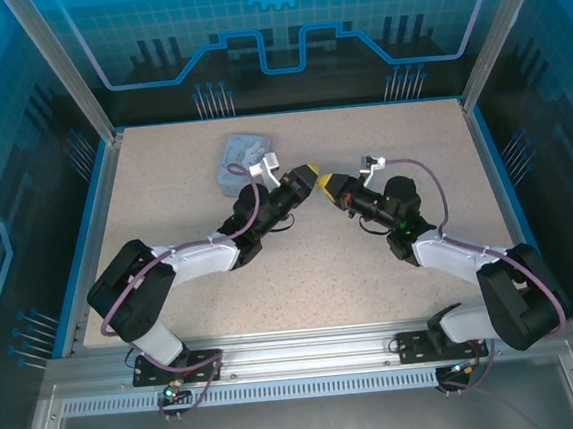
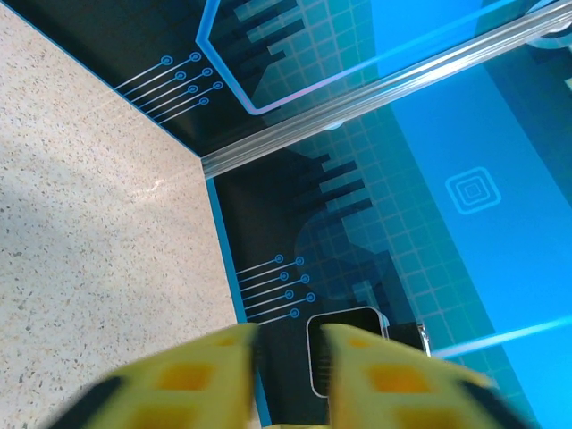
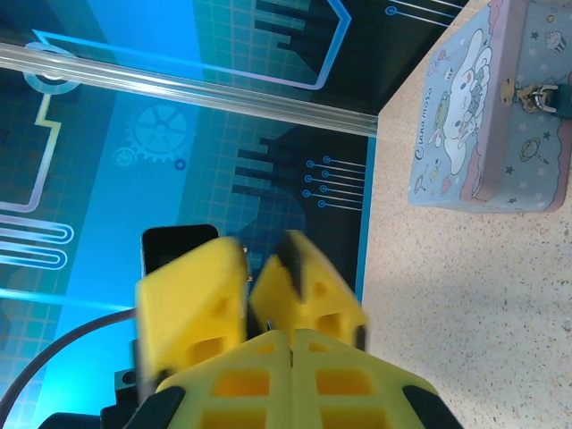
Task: Unlock a padlock with a key
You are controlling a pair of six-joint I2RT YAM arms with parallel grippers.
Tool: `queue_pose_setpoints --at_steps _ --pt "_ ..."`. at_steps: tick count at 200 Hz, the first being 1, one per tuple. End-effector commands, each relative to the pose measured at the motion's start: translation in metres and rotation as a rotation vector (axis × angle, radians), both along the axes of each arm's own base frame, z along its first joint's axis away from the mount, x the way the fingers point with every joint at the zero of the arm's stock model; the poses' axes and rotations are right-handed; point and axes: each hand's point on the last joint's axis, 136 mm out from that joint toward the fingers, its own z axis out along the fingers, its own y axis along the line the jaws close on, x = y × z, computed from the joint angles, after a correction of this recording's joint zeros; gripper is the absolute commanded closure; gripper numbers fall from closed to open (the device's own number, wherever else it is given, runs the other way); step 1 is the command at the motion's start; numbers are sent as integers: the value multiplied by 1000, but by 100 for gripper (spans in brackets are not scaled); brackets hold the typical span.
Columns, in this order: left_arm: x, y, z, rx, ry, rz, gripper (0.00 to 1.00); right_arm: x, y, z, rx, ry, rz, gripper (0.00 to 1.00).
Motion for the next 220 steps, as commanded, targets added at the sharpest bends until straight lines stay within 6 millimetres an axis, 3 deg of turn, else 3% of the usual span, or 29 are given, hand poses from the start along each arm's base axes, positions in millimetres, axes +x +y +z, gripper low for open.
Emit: queue_pose_setpoints --at_steps 1,38,91,113,129,165,220 --pt "-9 7 5 2 -11 14 48 0 -6 4 -12 -26 -4 100" --pt "-12 19 2 35 5 28 40 -3 -14 1 -51 -26 -6 100" --pt "-12 22 0 88 38 25 40 -5 -19 -4 -78 -16 -6 100" --pt "-10 24 -1 178 81 21 40 -5 -21 -11 -107 4 -6 100" --pt "-3 37 -4 274 143 43 33 -7 -23 -16 -148 16 -6 100" --pt "34 91 -18 444 308 120 21 -7 -29 -23 -211 23 -2 100" --pt "119 158 -49 630 426 208 9 1 -39 -31 -245 34 11 100"
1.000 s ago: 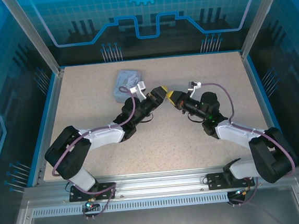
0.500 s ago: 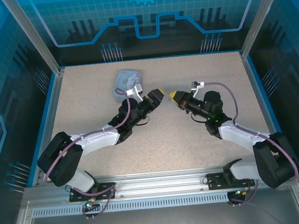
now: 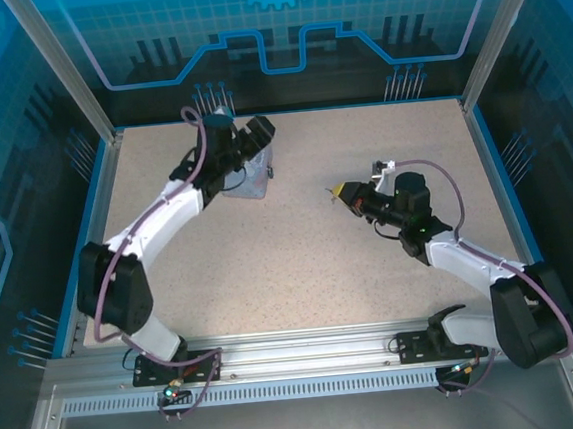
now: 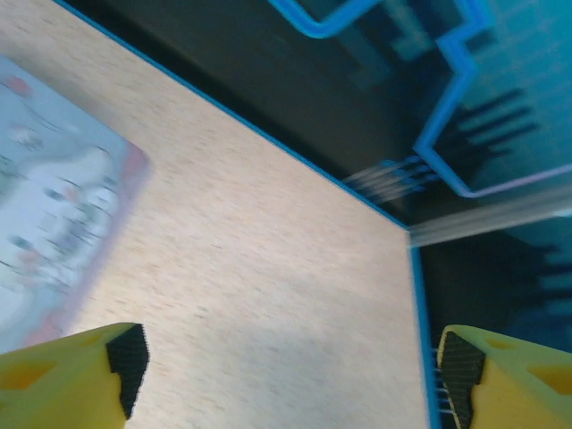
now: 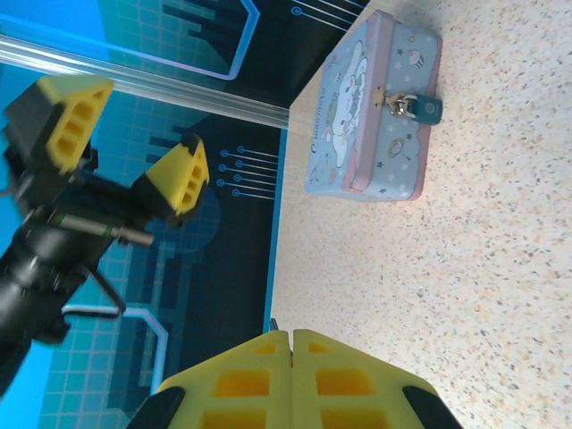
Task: Unlock a padlock with a key
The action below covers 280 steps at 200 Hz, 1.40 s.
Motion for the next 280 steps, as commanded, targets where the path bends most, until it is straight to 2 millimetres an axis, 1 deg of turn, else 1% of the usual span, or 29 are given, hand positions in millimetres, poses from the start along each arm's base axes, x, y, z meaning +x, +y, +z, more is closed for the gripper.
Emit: queue_pose_setpoints --at_steps 1,32,52,71,93,101,110,126,169,192,206,228,244,262,280 --pt "13 20 -53 155 171 -32 9 6 -3 6 -28 -24 24 100" --pt "58 47 -76 259 233 -2 2 10 -5 9 -30 -25 34 100" --pt "80 67 -91 318 268 25 1 12 -6 13 -33 -33 47 100" --pt "98 86 -100 363 276 55 1 14 -7 14 -38 -33 51 100" --pt "114 107 -112 368 308 81 1 14 -9 13 -39 -26 50 100" --pt "118 111 -118 366 322 85 1 14 -9 11 -40 -21 51 100" --pt "123 112 -123 356 323 73 1 14 -10 9 -43 -16 52 100" --pt "132 105 -128 346 312 38 1 14 -11 4 -49 -7 55 100" --pt "154 80 -136 251 293 -57 1 8 -16 -11 -54 25 44 100" --pt "160 63 -142 179 289 -99 1 4 -22 -11 -62 30 28 100" --pt "162 53 -140 147 274 -120 1 2 -25 -10 -64 30 18 100" --pt "163 28 -133 84 241 -181 1 -2 -28 -7 -73 30 5 100" --pt "160 2 -124 39 209 -256 1 -5 -32 -7 -82 30 -11 100" --pt "149 -31 -114 10 189 -341 1 -7 -37 -9 -92 31 -32 100" --pt "130 -70 -109 -1 192 -432 1 -9 -42 -10 -106 28 -49 100"
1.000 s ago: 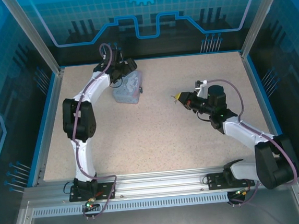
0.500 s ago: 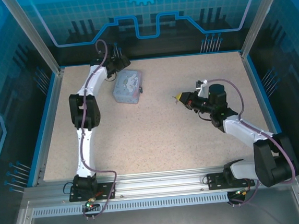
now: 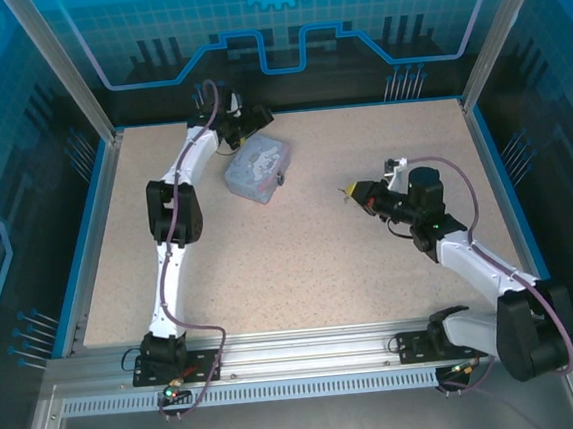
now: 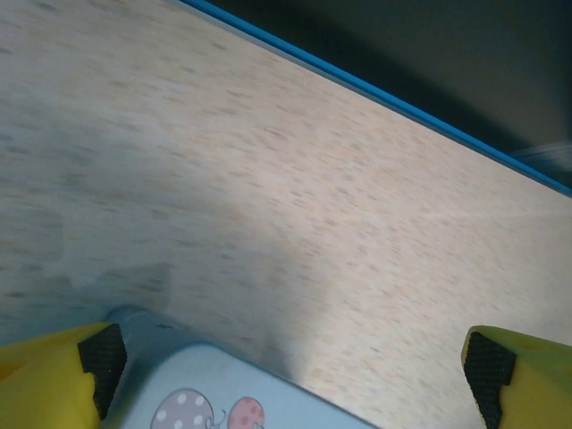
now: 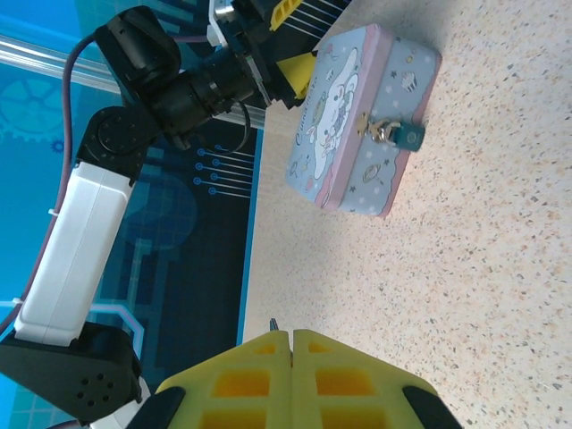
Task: Unlock a padlock with a key
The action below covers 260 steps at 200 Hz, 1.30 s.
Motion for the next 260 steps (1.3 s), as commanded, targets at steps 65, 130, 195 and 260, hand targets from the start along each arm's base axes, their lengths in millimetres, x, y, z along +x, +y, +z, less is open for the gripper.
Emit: queue_pose_setpoints --at_steps 65,130,195,260 --pt "-109 -173 62 -150 -58 -403 1 -20 -31 -30 -108 58 -82 100" --pt "-145 -111 132 -146 -212 -217 1 -37 -37 -41 -163 76 -64 100" --pt "-217 -65 103 -146 -196 -129 1 -36 -35 -64 -178 126 -49 100" --pt "-234 -50 40 -83 -118 -85 1 -4 -30 -78 -187 135 -84 100"
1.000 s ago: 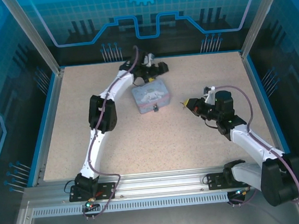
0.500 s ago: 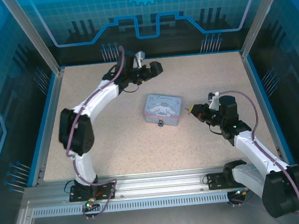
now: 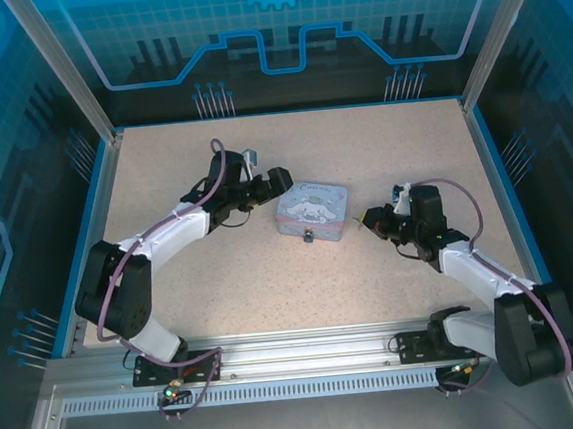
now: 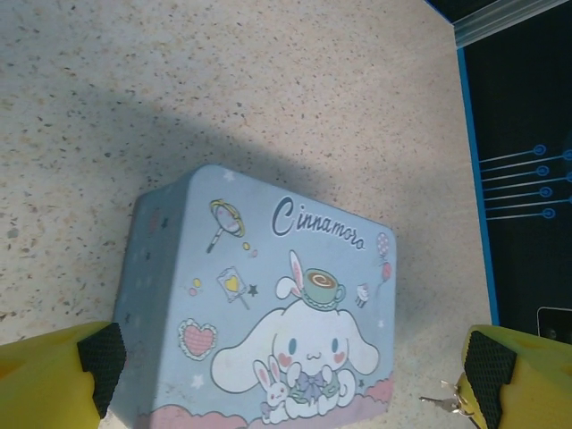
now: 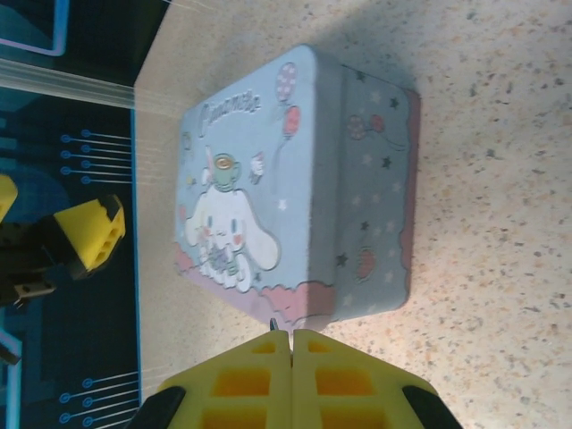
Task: Unlock a padlock with a key
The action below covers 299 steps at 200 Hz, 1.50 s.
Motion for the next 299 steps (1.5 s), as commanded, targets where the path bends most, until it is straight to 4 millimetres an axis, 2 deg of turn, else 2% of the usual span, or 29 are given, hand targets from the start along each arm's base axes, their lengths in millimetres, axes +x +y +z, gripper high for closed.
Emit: queue_pose_setpoints --at_steps 1,29,64,87,128,194,225,256,273,286,299 --pt "7 2 0 -12 -43 34 1 22 2 11 2 -63 -26 100" --pt "3 3 -11 -29 -28 45 1 41 8 4 15 -66 -24 100" --pt "-2 6 -13 -45 -26 57 1 57 19 -9 32 -40 -16 100" --pt "-7 7 -17 -49 -15 59 1 67 29 -10 39 -40 -1 100" --pt "-14 11 -22 -53 -10 76 1 76 48 -9 37 -45 32 100" --pt "-24 4 -28 -120 14 85 1 85 49 -20 16 -17 33 100" --pt "-30 5 -22 -125 -2 110 1 92 37 -19 -9 -10 12 100" --pt "-35 35 -10 -18 -44 216 1 91 8 -17 -53 0 -46 100" --pt "-41 48 1 10 -84 238 1 83 -11 -20 -76 23 -95 100" --pt "-49 47 8 9 -103 205 1 79 -18 -14 -75 -2 -111 100" --pt "-59 43 9 20 -100 153 1 76 -16 -5 -73 -22 -96 100"
